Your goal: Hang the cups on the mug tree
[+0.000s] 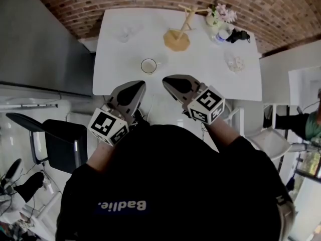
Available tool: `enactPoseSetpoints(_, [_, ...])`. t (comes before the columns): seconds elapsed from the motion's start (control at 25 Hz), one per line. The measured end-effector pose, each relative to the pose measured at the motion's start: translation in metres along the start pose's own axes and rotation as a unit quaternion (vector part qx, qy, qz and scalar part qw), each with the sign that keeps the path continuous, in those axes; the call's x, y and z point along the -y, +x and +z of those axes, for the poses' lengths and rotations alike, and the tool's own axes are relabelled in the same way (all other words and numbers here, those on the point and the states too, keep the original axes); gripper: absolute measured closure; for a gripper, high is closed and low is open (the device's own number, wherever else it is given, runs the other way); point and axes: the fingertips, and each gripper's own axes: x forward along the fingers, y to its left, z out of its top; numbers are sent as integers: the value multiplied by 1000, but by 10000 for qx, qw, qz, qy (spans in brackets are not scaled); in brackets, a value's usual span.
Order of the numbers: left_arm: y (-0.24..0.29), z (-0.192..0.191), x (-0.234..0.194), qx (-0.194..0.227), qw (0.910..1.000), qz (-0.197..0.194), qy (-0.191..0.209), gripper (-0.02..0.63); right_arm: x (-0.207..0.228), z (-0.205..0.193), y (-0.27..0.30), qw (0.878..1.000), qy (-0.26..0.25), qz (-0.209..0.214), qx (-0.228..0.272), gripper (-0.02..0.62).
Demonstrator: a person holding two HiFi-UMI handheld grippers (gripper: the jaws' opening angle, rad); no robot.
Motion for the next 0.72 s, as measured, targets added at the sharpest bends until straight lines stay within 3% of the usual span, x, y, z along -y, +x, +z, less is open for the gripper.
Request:
enactPoseSetpoints(0.32, [-7,1,-55,-52,9998,-20,-192,607,25,-26,53,9974,-172,-194,-680,563])
enactPoseSetpoints(0.6, [-16,-1,-86,-117,9996,-103,-239,607,37,-49,85,9856,-880,-321,-1410,557])
enactPoseSetpoints(0.72, [-19,-7,-95,-234,9994,-17,-267,607,42,-68,96,9795,-1091,-340,-1662,508])
